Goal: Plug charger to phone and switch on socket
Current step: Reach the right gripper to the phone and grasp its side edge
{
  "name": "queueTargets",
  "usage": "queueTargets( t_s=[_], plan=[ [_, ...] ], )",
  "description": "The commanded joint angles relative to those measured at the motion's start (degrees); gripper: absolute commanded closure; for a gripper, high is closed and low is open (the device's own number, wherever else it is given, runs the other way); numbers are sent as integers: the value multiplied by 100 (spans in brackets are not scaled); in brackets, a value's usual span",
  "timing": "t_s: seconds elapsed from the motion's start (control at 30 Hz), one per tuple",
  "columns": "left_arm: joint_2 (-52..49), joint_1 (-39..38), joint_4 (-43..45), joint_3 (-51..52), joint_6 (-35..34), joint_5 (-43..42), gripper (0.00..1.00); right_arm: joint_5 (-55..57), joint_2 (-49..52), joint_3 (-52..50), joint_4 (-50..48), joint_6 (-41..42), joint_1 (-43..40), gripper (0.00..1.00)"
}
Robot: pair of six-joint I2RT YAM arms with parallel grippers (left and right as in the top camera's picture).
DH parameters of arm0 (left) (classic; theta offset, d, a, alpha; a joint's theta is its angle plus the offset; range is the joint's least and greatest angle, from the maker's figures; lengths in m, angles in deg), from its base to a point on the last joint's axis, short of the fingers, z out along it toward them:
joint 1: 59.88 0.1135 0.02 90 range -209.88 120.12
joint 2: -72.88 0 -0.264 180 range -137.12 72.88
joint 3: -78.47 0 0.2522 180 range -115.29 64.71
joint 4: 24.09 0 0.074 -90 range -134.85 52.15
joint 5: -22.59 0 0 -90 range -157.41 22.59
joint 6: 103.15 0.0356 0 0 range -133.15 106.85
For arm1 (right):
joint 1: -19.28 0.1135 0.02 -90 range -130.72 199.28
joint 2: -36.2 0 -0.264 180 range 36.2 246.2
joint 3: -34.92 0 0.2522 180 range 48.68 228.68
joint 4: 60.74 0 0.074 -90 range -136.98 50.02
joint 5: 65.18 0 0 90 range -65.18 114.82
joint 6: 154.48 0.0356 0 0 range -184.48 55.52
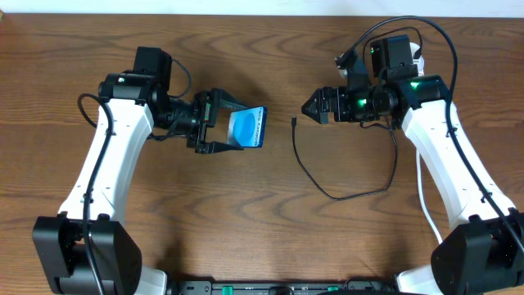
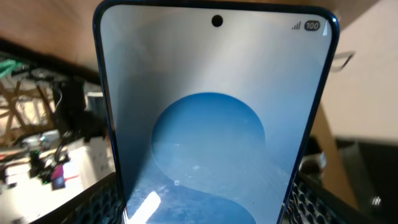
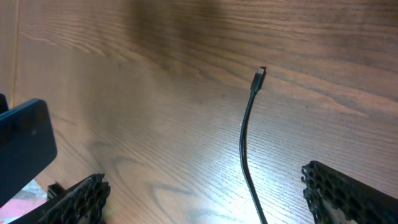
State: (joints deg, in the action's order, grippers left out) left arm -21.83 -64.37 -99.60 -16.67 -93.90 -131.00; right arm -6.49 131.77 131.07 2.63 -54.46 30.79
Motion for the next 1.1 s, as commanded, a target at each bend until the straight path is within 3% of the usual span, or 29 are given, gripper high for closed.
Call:
queueTargets(
  t_s=[0.0, 0.17, 0.33, 0.43, 0.67, 1.07],
  plan=[
    [125, 24, 120, -146, -553, 632, 93, -33, -4, 120, -15, 337, 59, 1],
    [122, 17, 166, -146, -706, 1537, 93, -107, -4, 120, -74, 870, 59, 3],
    [122, 13, 166, -146, -758, 2243, 93, -704, -4, 120, -516, 1119, 162, 25],
    [122, 13, 166, -146, -811, 2535, 93, -699, -4, 120, -826, 1351, 400, 33],
    [122, 13, 164, -144, -811, 2682, 93, -463, 35, 120, -1484, 1786, 1178, 34],
    [118, 13, 162, -144, -813, 2680, 93, 131, 125, 116, -1727, 2319, 1945, 31]
  ],
)
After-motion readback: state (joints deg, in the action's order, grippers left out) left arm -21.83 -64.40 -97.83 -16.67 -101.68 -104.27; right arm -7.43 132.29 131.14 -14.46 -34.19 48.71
